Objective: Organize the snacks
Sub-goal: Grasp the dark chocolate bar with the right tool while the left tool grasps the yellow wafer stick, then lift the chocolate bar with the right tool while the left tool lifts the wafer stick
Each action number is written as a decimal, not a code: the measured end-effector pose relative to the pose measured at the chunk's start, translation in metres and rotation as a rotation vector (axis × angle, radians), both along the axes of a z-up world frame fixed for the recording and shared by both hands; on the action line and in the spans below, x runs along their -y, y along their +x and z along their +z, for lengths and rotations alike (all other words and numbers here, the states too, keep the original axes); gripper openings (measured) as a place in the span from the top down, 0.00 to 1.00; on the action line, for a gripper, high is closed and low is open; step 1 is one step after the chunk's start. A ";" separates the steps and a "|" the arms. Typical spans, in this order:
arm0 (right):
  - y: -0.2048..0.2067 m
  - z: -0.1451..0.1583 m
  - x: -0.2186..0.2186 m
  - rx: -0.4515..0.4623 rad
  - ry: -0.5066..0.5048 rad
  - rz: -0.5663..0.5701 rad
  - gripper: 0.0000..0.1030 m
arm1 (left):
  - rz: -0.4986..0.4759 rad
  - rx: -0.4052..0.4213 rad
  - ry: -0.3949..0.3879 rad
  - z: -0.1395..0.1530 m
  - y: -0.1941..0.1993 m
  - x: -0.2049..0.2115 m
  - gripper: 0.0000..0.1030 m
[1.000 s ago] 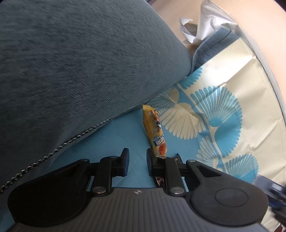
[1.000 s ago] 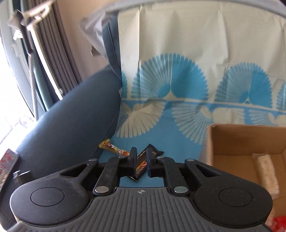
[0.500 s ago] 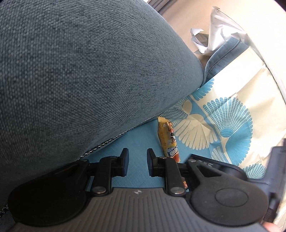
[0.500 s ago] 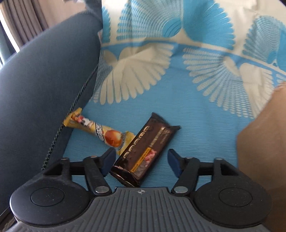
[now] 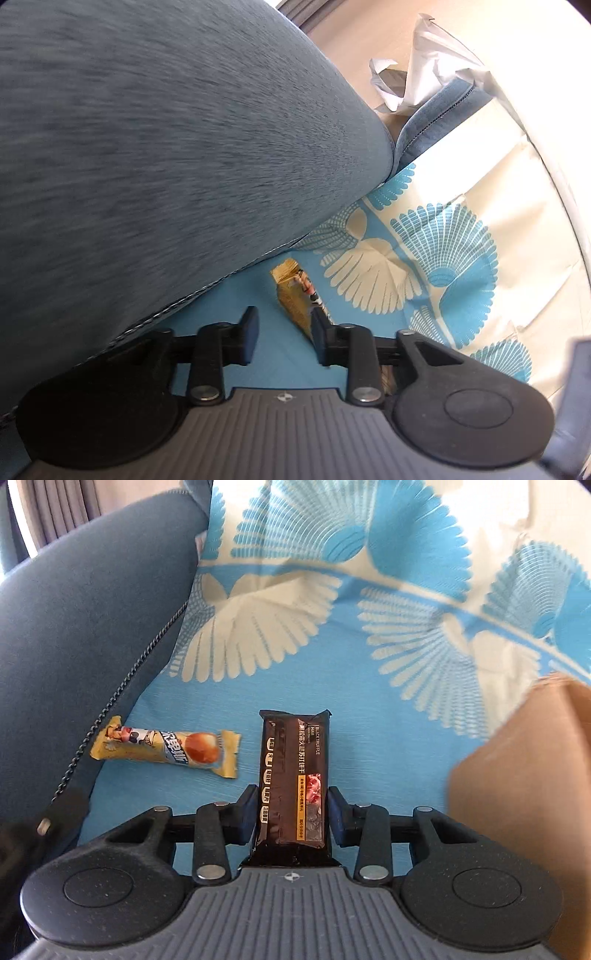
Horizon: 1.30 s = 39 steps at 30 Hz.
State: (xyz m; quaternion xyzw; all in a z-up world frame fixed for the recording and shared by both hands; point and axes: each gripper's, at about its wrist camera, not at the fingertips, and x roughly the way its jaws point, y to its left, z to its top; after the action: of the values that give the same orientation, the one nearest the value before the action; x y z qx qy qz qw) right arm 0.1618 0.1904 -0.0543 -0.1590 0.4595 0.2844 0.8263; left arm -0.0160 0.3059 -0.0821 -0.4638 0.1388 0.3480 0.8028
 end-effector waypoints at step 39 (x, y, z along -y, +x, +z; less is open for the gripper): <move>-0.123 0.167 0.174 0.168 0.287 0.070 0.60 | -0.303 -0.124 0.246 0.017 0.020 0.021 0.89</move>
State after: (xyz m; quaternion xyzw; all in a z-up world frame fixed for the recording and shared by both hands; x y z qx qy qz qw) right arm 0.0392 0.0165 0.1122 -0.0782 0.3375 0.3612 0.8657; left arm 0.0042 0.2854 -0.0656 -0.3137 0.2124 0.2656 0.8865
